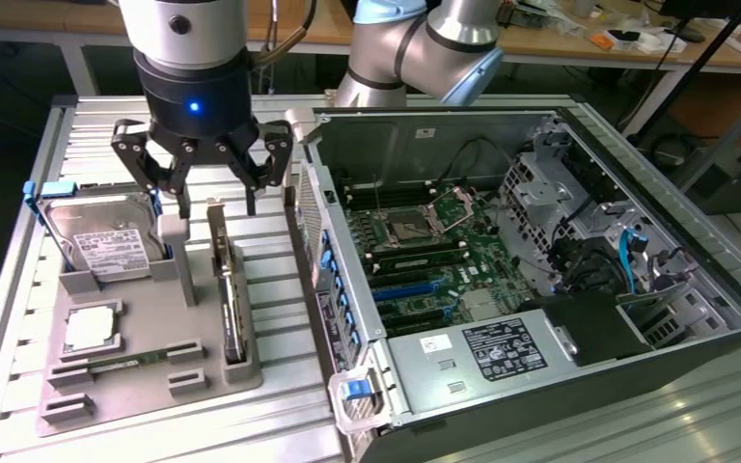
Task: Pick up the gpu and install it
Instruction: 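Pick up the gpu and move the gpu toward the slot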
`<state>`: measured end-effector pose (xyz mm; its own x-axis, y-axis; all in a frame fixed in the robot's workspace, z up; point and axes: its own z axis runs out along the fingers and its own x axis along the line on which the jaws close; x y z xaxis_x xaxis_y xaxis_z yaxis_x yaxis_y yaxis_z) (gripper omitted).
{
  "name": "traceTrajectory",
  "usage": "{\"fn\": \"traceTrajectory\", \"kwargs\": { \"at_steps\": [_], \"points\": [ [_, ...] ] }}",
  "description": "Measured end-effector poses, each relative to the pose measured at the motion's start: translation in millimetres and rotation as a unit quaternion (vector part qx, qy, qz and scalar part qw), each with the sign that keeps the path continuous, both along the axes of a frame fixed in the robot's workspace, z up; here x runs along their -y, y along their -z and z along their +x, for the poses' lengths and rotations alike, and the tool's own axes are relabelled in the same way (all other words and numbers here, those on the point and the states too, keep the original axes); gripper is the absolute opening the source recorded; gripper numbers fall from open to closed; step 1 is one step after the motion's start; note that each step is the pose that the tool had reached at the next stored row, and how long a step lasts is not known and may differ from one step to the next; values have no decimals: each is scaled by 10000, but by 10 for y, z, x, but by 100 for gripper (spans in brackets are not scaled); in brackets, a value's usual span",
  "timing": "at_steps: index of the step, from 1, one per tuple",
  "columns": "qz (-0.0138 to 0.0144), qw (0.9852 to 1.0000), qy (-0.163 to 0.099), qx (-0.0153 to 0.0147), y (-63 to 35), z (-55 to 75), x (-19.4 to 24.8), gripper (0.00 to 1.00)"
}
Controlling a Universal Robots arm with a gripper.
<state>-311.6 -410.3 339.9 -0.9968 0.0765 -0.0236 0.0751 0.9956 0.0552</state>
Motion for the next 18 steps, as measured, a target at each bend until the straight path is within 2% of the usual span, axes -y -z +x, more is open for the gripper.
{"fn": "traceTrajectory", "kwargs": {
  "at_steps": [18],
  "points": [
    [0, 10000, 0, 0, 82, 0, 0, 66]
  ]
}}
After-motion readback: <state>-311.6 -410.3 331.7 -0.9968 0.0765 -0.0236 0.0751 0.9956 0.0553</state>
